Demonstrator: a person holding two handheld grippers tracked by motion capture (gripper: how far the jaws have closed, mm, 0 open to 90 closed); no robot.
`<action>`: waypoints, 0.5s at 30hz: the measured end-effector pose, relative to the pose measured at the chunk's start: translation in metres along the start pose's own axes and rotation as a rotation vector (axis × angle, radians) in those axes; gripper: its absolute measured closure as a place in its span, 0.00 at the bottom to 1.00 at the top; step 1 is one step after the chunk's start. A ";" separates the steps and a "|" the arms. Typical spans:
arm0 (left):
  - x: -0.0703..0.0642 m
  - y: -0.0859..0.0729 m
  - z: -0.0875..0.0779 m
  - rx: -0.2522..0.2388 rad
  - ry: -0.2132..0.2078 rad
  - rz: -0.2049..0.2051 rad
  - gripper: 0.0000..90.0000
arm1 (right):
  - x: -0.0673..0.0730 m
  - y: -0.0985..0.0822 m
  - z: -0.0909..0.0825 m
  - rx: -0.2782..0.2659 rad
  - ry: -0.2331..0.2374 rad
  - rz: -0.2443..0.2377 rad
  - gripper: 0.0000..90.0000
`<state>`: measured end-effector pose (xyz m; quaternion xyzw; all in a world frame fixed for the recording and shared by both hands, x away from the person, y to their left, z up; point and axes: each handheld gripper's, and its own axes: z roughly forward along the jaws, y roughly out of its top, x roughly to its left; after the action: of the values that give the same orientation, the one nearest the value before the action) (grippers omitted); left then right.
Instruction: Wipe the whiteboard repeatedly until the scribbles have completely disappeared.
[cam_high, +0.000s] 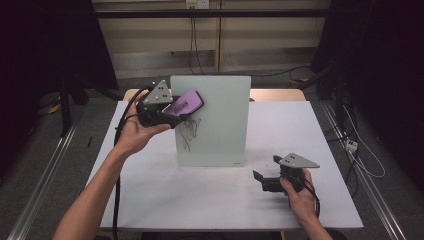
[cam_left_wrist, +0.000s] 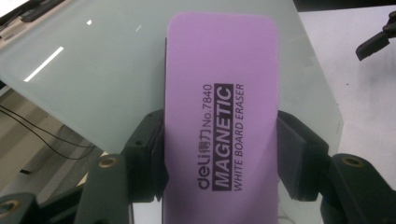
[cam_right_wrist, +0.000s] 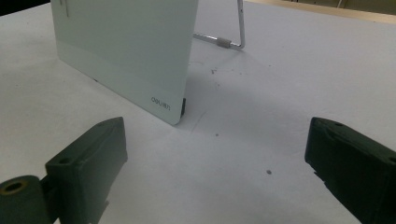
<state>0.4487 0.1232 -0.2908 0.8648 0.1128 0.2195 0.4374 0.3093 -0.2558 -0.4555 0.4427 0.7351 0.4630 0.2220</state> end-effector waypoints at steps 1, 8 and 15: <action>-0.001 -0.001 0.001 0.000 0.001 0.000 0.46 | 0.000 0.000 0.000 0.000 0.000 0.001 0.06; -0.007 -0.006 0.005 0.017 -0.007 0.009 0.46 | 0.000 0.000 0.000 0.000 0.000 -0.002 0.06; -0.014 -0.009 0.010 0.029 -0.016 0.018 0.46 | 0.000 0.000 0.001 0.001 0.000 -0.001 0.06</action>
<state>0.4412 0.1158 -0.3076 0.8737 0.1046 0.2151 0.4237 0.3097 -0.2551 -0.4557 0.4424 0.7356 0.4625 0.2218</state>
